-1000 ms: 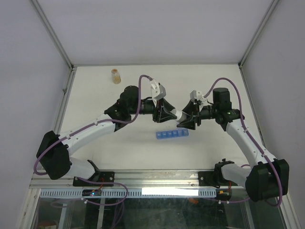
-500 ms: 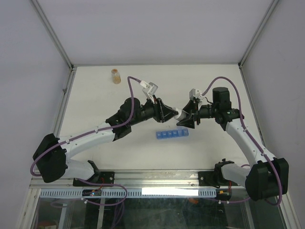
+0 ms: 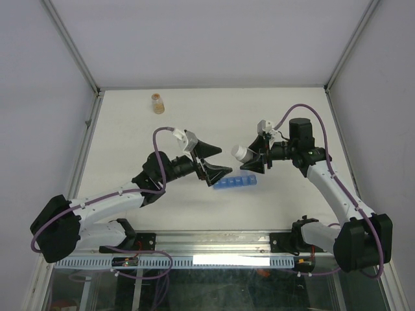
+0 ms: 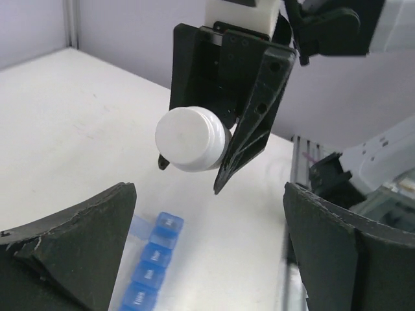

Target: Sort the pills into containers

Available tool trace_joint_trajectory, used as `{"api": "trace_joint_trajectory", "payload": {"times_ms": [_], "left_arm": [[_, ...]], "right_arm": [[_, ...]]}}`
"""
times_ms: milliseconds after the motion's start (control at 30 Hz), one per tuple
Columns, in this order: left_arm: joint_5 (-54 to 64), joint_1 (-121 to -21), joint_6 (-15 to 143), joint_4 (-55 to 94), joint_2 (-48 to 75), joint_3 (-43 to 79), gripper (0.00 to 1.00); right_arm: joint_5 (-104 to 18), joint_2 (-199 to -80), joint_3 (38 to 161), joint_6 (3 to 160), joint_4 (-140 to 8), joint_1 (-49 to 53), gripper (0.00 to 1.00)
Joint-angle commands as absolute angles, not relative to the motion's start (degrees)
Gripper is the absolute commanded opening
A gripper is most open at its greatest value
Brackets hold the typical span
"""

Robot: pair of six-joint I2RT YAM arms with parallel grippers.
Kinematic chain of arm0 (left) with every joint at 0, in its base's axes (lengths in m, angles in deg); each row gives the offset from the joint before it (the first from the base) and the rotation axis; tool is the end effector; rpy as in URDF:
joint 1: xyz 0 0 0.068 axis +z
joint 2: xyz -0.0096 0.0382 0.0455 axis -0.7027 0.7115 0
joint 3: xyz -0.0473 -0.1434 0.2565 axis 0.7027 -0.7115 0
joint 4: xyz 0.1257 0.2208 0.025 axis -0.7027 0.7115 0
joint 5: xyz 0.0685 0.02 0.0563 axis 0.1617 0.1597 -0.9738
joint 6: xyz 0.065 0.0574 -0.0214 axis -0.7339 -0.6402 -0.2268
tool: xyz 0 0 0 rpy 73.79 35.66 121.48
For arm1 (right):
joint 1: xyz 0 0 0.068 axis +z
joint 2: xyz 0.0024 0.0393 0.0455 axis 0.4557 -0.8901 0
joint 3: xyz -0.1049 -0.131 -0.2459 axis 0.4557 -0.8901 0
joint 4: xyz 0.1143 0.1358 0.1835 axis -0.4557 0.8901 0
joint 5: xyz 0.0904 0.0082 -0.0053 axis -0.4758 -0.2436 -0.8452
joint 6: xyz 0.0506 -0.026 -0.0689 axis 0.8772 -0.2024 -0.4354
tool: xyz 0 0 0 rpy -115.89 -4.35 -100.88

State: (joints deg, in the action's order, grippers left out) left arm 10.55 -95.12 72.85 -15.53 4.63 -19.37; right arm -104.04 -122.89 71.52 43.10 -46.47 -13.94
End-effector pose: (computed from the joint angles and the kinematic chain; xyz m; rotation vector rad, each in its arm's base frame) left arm 0.1703 -0.2368 0.3157 0.6186 1.4850 -1.1629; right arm 0.2015 0.1233 0.3000 -1.2732 1.4603 1.0899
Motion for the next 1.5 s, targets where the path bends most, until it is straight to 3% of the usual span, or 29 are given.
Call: {"api": "trace_joint_trajectory", "payload": {"times_ms": [0, 100, 233, 367, 500, 700, 1467], "left_arm": [[30.1, -90.2, 55.8, -28.0, 3.1, -20.6, 0.99], [43.7, -87.0, 44.8, -23.2, 6.0, -17.4, 0.99], [51.6, -83.8, 36.7, -16.5, 12.2, -10.5, 0.98], [54.4, -82.7, 35.4, -8.9, 18.0, -2.2, 0.90], [56.1, -82.7, 37.7, -8.0, 22.5, 1.9, 0.79], [58.2, -82.9, 41.5, -11.5, 24.4, 2.4, 0.71], [56.2, -85.1, 45.6, -15.7, 25.8, 3.3, 0.56]], "right_arm": [[-106.2, -122.9, 73.9, 41.8, -47.7, -14.1, 0.00], [-106.7, -122.8, 73.8, 41.5, -47.4, -14.1, 0.00], [-107.0, -122.9, 73.9, 41.2, -47.1, -14.1, 0.00], [-107.3, -123.0, 73.9, 41.0, -47.1, -14.1, 0.00], [-107.5, -123.0, 73.9, 40.9, -46.9, -14.1, 0.00], [-107.5, -123.1, 74.0, 40.9, -46.8, -14.0, 0.00], [-107.6, -123.5, 74.1, 40.9, -46.6, -13.9, 0.00]]}}
